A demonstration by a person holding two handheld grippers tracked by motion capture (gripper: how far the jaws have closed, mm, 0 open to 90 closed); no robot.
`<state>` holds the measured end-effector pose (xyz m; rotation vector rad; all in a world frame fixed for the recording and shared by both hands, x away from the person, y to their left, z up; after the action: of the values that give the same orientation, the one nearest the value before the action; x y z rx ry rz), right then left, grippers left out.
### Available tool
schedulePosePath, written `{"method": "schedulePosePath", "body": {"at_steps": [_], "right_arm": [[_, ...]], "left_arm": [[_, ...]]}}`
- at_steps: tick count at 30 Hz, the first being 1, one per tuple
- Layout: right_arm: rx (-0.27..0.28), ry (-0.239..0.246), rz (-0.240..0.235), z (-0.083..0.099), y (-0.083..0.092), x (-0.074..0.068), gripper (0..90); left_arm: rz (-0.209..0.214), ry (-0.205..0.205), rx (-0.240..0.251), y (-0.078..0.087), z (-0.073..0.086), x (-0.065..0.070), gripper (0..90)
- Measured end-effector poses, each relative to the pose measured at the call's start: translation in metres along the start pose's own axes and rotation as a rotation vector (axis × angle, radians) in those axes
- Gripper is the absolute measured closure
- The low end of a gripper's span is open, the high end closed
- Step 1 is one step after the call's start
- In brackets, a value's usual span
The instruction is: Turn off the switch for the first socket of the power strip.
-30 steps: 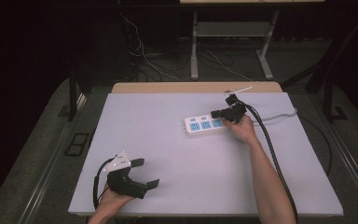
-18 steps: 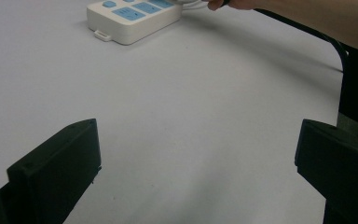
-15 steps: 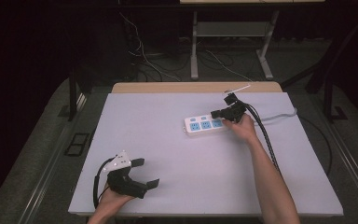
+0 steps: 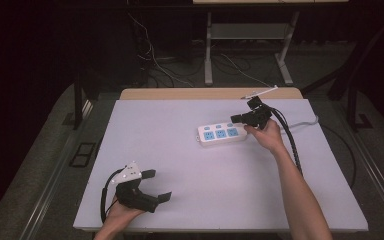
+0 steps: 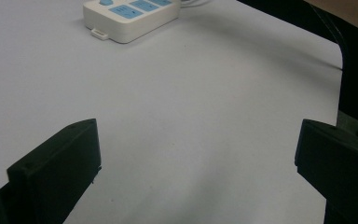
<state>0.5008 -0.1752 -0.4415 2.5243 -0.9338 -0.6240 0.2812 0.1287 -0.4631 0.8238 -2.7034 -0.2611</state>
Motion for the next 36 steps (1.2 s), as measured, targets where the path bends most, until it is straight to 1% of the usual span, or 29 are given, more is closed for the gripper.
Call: {"method": "schedulePosePath", "body": {"at_steps": [2,3,5,6,7,10,12,13,14,16,17,18,19,20,21,22,23,24,27,29,31,33,34,35,36], "right_arm": [[0.005,0.001,0.001,-0.001,0.002,-0.001,90.0],[0.01,0.006,0.005,-0.003,0.008,-0.002,89.9],[0.013,0.006,0.004,-0.004,0.011,-0.003,89.8],[0.017,0.01,0.006,-0.005,0.016,-0.005,89.7],[0.017,0.01,0.006,-0.005,0.016,-0.005,89.7],[0.027,0.008,0.012,-0.007,0.028,-0.008,89.3],[0.037,-0.001,0.012,-0.007,0.035,-0.01,86.7],[0.037,-0.001,0.012,-0.007,0.035,-0.01,86.7],[0.041,-0.006,0.013,-0.005,0.041,-0.011,83.3],[0.036,-0.007,0.021,-0.002,0.047,-0.013,80.6],[0.036,-0.007,0.021,-0.002,0.047,-0.013,80.6],[0.034,-0.005,0.031,0.0,0.053,-0.014,76.9],[0.034,-0.005,0.031,0.0,0.053,-0.014,76.9],[0.043,-0.013,0.036,0.002,0.059,-0.016,69.7],[0.048,-0.014,0.044,0.003,0.063,-0.016,65.0],[0.048,-0.014,0.044,0.003,0.063,-0.016,65.0],[0.051,-0.011,0.054,0.004,0.066,-0.017,59.3],[0.063,-0.026,0.06,0.004,0.072,-0.017,50.4],[0.084,-0.058,0.06,0.004,0.081,-0.019,34.8],[0.08,-0.066,0.09,0.005,0.085,-0.019,23.3],[0.076,-0.066,0.102,0.005,0.089,-0.022,10.4],[0.069,-0.059,0.098,0.006,0.091,-0.024,9.3],[0.065,-0.05,0.103,0.007,0.093,-0.025,6.6],[0.06,-0.047,0.098,0.009,0.097,-0.03,0.3],[0.061,-0.048,0.096,0.011,0.099,-0.033,0.3]], "left_arm": [[0.001,0.0,-0.001,0.0,0.0,0.0,0.0],[0.001,0.0,-0.002,0.0,0.0,0.001,0.0],[0.002,-0.002,-0.003,0.0,0.0,0.001,0.0],[0.003,-0.003,-0.002,0.0,0.0,0.001,0.0],[0.004,-0.002,0.0,0.0,0.0,0.001,0.0],[0.007,0.002,0.002,0.0,0.0,0.001,0.0],[0.009,0.001,0.002,0.0,0.0,0.002,0.0],[0.01,0.001,0.001,0.0,0.0,0.002,0.0],[0.012,0.002,0.002,-0.001,0.0,0.002,0.0],[0.014,0.003,0.0,-0.001,0.0,0.003,0.0],[0.015,0.004,0.0,-0.002,0.0,0.003,0.0],[0.015,0.006,0.001,-0.002,0.0,0.003,0.0],[0.015,0.008,0.001,-0.002,0.0,0.003,0.0],[0.015,0.008,0.001,-0.002,0.0,0.003,0.0],[0.014,0.01,0.003,-0.002,0.0,0.002,0.0],[0.014,0.011,0.004,-0.001,0.0,0.002,0.0],[0.013,0.013,0.005,-0.001,0.0,0.002,0.0],[0.012,0.013,0.005,-0.002,0.0,0.002,0.0],[0.013,0.013,0.005,-0.002,0.0,0.002,0.0],[0.017,0.012,0.005,-0.002,0.0,0.003,0.0],[0.021,0.011,0.008,-0.002,-0.001,0.003,0.0],[0.022,0.013,0.011,-0.002,-0.001,0.004,0.0],[0.022,0.013,0.012,-0.002,-0.001,0.004,0.0],[0.022,0.013,0.012,-0.002,-0.001,0.004,0.0],[0.021,0.013,0.011,-0.002,-0.001,0.003,0.0]]}}
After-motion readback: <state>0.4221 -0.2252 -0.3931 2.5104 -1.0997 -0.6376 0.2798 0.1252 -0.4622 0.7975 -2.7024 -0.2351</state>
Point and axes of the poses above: each handheld gripper's, and its own axes: y roughly backward along the jaws, z roughly out of its underside, x roughly to its right, the point moved 7 cm from there along -y, roughly forward along the jaws, and after that the axes turned 12 degrees about x, right-handed, at the moved point
